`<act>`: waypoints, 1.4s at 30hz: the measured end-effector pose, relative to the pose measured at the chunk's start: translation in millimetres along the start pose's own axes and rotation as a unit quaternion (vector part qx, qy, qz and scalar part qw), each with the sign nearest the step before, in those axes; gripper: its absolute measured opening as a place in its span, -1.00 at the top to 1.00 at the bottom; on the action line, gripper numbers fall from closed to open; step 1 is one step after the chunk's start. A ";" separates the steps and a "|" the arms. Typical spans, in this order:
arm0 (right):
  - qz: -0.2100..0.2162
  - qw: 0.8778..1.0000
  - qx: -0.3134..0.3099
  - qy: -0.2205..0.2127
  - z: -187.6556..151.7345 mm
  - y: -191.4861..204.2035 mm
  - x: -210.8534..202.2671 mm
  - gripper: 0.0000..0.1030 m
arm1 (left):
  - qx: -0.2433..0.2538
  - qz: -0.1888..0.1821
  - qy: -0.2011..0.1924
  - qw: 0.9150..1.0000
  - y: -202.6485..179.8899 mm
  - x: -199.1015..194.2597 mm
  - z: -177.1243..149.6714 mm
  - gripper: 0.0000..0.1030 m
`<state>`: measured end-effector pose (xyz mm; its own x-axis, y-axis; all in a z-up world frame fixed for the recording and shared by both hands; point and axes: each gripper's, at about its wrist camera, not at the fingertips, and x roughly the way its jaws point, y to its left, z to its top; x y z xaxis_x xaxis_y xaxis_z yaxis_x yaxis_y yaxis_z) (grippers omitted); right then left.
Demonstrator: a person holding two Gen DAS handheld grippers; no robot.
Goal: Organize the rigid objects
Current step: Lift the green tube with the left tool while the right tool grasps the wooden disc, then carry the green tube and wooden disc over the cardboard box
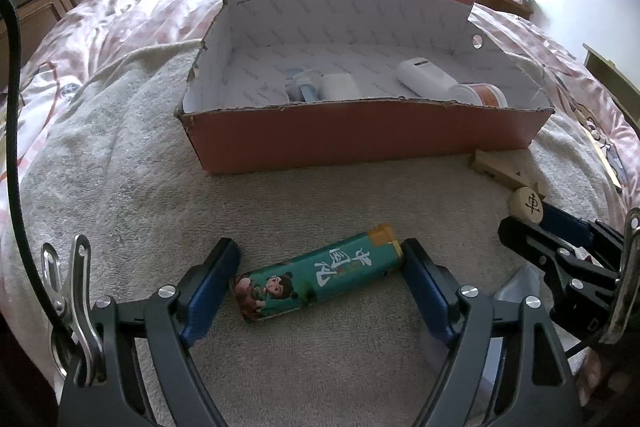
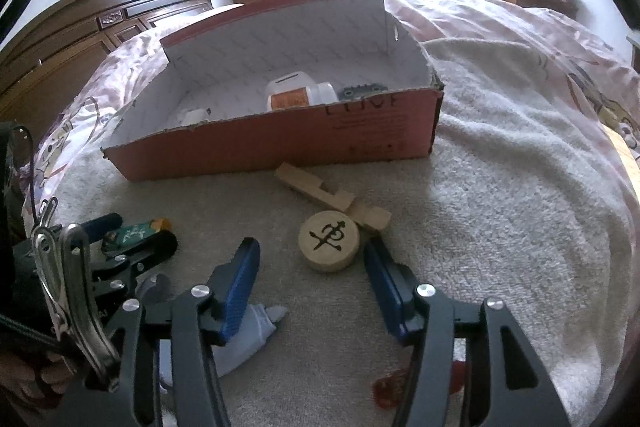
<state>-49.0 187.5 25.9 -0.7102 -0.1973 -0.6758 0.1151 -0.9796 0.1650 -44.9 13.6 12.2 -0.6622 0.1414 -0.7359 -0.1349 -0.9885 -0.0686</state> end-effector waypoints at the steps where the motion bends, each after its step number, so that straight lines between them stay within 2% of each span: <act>1: -0.004 1.000 0.000 -0.001 -0.3 -0.4 -0.4 -0.04 | 0.000 0.000 0.000 1.000 0.2 0.0 -0.1 -0.63; 7: -0.011 1.000 0.024 -0.006 -1.6 -11.5 -4.0 0.35 | 0.000 -0.001 -0.001 1.000 0.2 -0.2 -0.3 -0.63; 11: 0.009 0.999 0.044 -0.007 -1.7 -19.7 -6.8 0.36 | 0.003 0.002 -0.001 1.000 -1.5 -1.3 -0.3 -0.63; 20: 0.024 0.998 0.054 -0.003 -5.1 -20.7 -14.8 0.36 | 0.013 -0.007 -0.017 1.000 -6.5 -16.6 1.3 -0.62; 33: 0.048 0.998 0.043 -0.019 -3.3 -11.8 -31.2 0.36 | 0.023 -0.006 -0.042 0.999 -7.3 -37.2 9.3 -0.62; 42: 0.056 0.997 0.035 -0.033 7.4 -9.9 -41.1 0.36 | 0.031 -0.011 -0.060 0.998 -6.8 -47.8 28.9 -0.62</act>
<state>-26.1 205.6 57.4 -0.7395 -0.3007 -0.6022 0.1501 -0.9458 0.2880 -33.6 15.1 67.2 -0.7418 0.1721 -0.6482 -0.1934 -0.9804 -0.0389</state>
